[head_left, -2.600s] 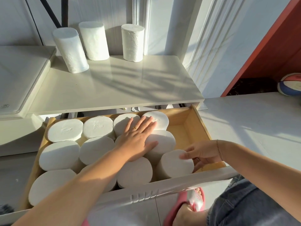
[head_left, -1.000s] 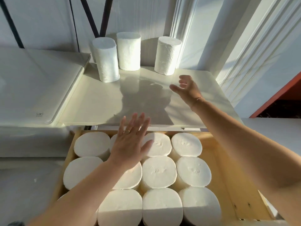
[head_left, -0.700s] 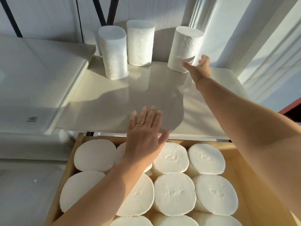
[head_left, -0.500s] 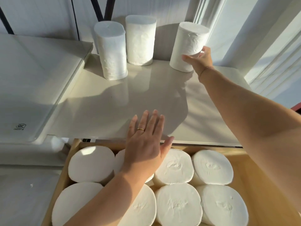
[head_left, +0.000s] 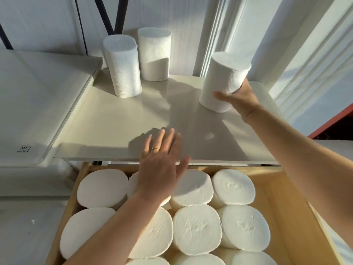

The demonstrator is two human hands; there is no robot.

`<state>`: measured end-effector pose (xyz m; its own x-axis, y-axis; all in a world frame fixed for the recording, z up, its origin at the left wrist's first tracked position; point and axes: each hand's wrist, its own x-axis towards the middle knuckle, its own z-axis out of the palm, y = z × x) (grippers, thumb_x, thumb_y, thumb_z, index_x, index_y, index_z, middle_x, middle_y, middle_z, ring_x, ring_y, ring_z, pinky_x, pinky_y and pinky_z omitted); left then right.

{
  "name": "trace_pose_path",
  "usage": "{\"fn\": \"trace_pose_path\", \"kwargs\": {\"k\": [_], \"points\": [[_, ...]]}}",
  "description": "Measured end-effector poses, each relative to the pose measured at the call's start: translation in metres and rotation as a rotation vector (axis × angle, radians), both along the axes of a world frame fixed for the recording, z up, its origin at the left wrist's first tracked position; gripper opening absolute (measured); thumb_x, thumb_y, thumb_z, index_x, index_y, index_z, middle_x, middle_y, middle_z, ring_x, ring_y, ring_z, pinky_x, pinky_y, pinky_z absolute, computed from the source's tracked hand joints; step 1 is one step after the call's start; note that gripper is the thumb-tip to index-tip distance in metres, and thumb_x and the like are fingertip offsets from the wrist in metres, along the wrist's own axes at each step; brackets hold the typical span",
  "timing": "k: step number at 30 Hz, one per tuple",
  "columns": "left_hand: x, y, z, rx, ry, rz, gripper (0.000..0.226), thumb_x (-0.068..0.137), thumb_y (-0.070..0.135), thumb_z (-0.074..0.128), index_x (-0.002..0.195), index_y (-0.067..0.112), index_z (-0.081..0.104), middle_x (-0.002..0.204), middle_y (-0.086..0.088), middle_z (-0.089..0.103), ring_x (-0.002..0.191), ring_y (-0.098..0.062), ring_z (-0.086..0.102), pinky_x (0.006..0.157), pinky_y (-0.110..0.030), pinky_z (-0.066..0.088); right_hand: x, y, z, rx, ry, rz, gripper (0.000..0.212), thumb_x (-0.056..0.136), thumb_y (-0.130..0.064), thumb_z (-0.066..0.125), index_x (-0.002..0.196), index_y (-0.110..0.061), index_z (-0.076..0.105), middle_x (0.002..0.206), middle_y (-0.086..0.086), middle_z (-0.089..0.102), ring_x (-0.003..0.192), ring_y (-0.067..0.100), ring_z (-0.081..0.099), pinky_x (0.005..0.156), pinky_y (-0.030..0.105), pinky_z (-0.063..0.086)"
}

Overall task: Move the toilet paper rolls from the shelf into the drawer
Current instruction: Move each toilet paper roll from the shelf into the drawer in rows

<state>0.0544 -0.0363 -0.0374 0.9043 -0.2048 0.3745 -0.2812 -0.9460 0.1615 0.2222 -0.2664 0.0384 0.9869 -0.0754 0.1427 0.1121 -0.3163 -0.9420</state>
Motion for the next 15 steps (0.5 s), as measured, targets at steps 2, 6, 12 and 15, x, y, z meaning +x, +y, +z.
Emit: {"fn": "trace_pose_path", "kwargs": {"k": [2, 6, 12, 15], "points": [[-0.001, -0.001, 0.000, -0.018, -0.009, 0.010, 0.057, 0.096, 0.049, 0.028, 0.137, 0.014, 0.047, 0.144, -0.005, 0.045, 0.136, -0.026, 0.037, 0.114, -0.047, 0.024, -0.044, -0.026, 0.003, -0.018, 0.055, 0.095, 0.076, 0.063, -0.012, 0.087, 0.130, -0.015, 0.052, 0.112, -0.005, 0.068, 0.103, 0.005, 0.065, 0.093, 0.028, 0.053], [-0.006, -0.008, 0.004, -0.033, 0.005, 0.019, 0.058, 0.093, 0.047, 0.031, 0.131, 0.010, 0.053, 0.140, -0.009, 0.050, 0.132, -0.029, 0.042, 0.111, -0.048, 0.025, -0.129, -0.074, 0.012, -0.049, 0.143, 0.178, 0.093, 0.044, -0.035, 0.091, 0.128, -0.019, 0.054, 0.118, 0.001, 0.068, 0.110, 0.012, 0.064, 0.092, 0.029, 0.053], [-0.046, -0.052, 0.008, -0.081, 0.091, -0.173, 0.066, 0.090, 0.052, 0.027, 0.139, 0.012, 0.043, 0.145, -0.010, 0.042, 0.139, -0.031, 0.028, 0.115, -0.050, 0.012, -0.208, -0.127, 0.014, -0.039, 0.193, 0.276, 0.077, 0.059, -0.008, 0.081, 0.129, -0.028, 0.054, 0.120, -0.002, 0.067, 0.112, 0.012, 0.064, 0.092, 0.026, 0.055], [-0.065, -0.081, 0.008, -0.088, 0.171, -0.323, 0.074, 0.087, 0.061, 0.015, 0.148, 0.019, 0.018, 0.156, -0.003, 0.021, 0.145, -0.021, 0.008, 0.118, -0.039, -0.002, -0.229, -0.144, 0.010, -0.098, 0.237, 0.304, 0.076, 0.058, -0.009, 0.084, 0.121, -0.040, 0.056, 0.116, -0.009, 0.068, 0.111, 0.008, 0.063, 0.093, 0.024, 0.054]]}}
